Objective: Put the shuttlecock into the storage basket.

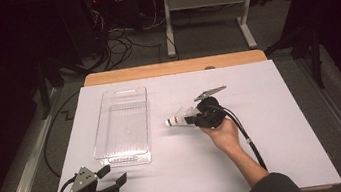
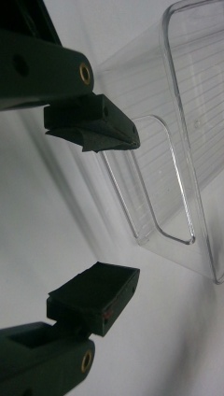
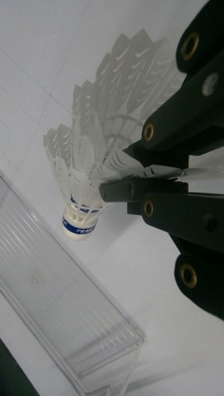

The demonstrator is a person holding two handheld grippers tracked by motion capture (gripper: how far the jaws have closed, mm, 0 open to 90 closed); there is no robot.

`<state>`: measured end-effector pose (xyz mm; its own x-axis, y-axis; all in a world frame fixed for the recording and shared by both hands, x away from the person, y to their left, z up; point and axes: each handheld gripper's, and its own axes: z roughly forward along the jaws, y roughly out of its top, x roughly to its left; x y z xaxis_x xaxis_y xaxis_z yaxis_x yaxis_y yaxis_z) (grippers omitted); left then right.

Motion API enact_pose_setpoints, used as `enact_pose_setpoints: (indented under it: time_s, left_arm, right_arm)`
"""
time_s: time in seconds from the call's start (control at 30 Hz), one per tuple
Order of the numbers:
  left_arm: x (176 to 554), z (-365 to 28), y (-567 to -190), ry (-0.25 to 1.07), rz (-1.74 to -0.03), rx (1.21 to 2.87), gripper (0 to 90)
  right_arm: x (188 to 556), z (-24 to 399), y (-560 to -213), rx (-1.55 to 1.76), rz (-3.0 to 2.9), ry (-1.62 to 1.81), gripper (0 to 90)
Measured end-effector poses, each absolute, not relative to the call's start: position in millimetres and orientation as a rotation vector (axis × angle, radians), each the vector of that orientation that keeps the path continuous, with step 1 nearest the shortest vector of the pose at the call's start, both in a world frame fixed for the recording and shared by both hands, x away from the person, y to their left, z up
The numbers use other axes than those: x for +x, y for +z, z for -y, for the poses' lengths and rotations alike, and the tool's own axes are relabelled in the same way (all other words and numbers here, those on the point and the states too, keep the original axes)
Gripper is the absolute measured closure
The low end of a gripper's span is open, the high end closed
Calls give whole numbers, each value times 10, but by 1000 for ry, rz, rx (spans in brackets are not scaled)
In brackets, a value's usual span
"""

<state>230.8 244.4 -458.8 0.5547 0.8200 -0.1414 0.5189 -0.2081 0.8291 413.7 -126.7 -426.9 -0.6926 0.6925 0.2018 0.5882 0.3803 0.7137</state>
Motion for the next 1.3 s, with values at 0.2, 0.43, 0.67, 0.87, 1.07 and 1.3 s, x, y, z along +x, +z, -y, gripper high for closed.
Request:
enact_pose_setpoints:
  time_s: [0.2,0.43,0.67,0.87,1.07,1.3]
  left_arm:
    - [2308,-2455,-4584,420,-1095,1876,333]
    - [2311,-2489,-4580,421,-1098,1867,333]
    - [2309,-2500,-4578,423,-1101,1862,333]
    - [2308,-2509,-4577,421,-1101,1859,333]
    - [2304,-2518,-4574,432,-1103,1858,332]
    - [2311,-2536,-4574,427,-1106,1858,332]
  right_arm:
    - [4149,1263,-4236,1164,-2501,1213,888]
    - [4153,1201,-4160,1136,-2505,1210,889]
    - [4166,1136,-4108,1112,-2514,1216,889]
    - [4174,1055,-4052,1091,-2517,1224,891]
    - [4186,991,-4004,1081,-2522,1225,891]
    - [4213,982,-3964,1087,-2522,1250,892]
